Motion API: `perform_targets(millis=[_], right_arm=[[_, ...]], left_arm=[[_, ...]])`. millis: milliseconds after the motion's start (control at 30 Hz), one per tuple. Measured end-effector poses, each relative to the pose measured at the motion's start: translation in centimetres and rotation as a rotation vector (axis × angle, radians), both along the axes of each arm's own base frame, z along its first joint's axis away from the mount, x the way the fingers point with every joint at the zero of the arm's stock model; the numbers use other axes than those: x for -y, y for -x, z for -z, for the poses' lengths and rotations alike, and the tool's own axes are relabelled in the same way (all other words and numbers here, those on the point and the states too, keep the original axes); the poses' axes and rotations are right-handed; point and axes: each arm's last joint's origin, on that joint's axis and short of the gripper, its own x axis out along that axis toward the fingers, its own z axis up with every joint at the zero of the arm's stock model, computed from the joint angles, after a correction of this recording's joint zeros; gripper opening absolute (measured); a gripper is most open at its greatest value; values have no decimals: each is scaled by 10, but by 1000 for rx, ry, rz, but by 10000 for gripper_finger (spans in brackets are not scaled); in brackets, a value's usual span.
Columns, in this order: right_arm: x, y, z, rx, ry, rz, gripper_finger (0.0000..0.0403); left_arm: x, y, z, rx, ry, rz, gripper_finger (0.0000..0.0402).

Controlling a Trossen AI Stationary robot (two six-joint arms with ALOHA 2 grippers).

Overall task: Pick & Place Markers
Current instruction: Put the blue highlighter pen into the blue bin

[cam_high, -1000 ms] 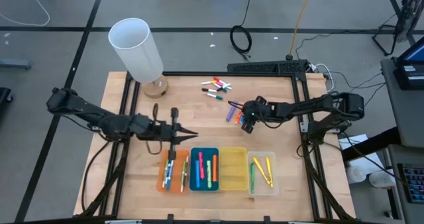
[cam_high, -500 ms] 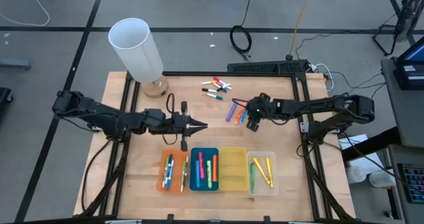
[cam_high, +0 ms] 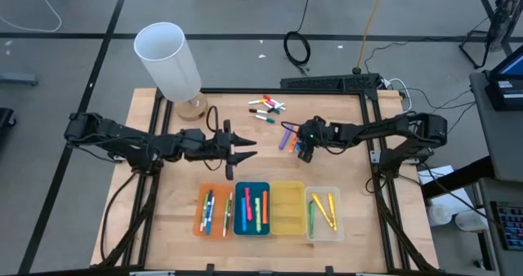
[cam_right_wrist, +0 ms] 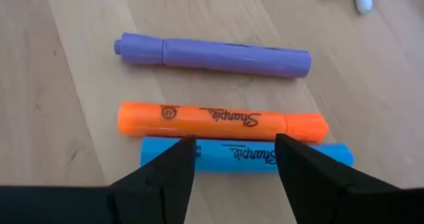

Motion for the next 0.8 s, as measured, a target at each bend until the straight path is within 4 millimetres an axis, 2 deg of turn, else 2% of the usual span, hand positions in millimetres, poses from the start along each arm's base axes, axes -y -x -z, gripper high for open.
perform_targets(millis=[167, 367, 533, 667, 800], right_arm=[[-1, 5, 2, -61, -13, 5, 190], [-5, 20, 2, -176, -40, 44, 189], [-6, 30, -8, -143, -114, 182, 186], [-2, 31, -20, -29, -149, 315, 182], [2, 34, -21, 13, -203, 443, 181]], left_arm=[[1, 0, 1, -7, 1, 3, 156], [1, 0, 2, -23, 0, 3, 157], [1, 0, 3, -28, 0, 3, 157], [1, 0, 2, -26, 0, 3, 157], [1, 0, 2, -26, 4, 3, 157]])
